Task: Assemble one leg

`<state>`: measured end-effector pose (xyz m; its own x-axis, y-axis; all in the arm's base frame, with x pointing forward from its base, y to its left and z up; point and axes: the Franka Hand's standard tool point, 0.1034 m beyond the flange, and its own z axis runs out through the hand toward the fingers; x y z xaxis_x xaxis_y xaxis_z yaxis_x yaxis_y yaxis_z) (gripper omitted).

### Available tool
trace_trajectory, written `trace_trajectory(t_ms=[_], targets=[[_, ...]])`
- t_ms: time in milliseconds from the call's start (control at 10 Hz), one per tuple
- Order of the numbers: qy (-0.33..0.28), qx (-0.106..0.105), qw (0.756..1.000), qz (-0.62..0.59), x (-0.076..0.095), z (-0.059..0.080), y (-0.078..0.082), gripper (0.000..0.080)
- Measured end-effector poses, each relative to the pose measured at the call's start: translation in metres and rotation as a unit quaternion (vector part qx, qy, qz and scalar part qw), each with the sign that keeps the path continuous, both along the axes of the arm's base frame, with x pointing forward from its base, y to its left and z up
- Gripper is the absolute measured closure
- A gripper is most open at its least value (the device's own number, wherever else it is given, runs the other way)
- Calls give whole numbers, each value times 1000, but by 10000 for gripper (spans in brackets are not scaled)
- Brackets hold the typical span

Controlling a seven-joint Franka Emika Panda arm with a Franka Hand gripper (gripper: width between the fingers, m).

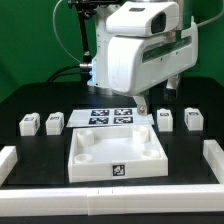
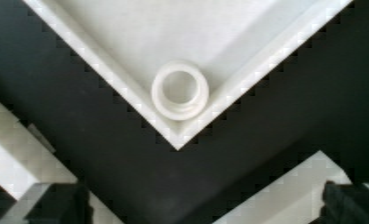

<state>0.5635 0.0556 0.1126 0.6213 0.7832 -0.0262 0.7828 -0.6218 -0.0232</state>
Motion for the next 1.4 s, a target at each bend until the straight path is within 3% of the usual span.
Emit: trace_trajectory(t_ms=[1000,1100,1200,1400], targets=[[1,1,1000,24,-2,-1,-1,150],[-4,1,999,46,-17,-7,-8,150],[-6,3,994,108,-47,-19,-22,150],[-3,13,962,273,-101,-52,-56,150]])
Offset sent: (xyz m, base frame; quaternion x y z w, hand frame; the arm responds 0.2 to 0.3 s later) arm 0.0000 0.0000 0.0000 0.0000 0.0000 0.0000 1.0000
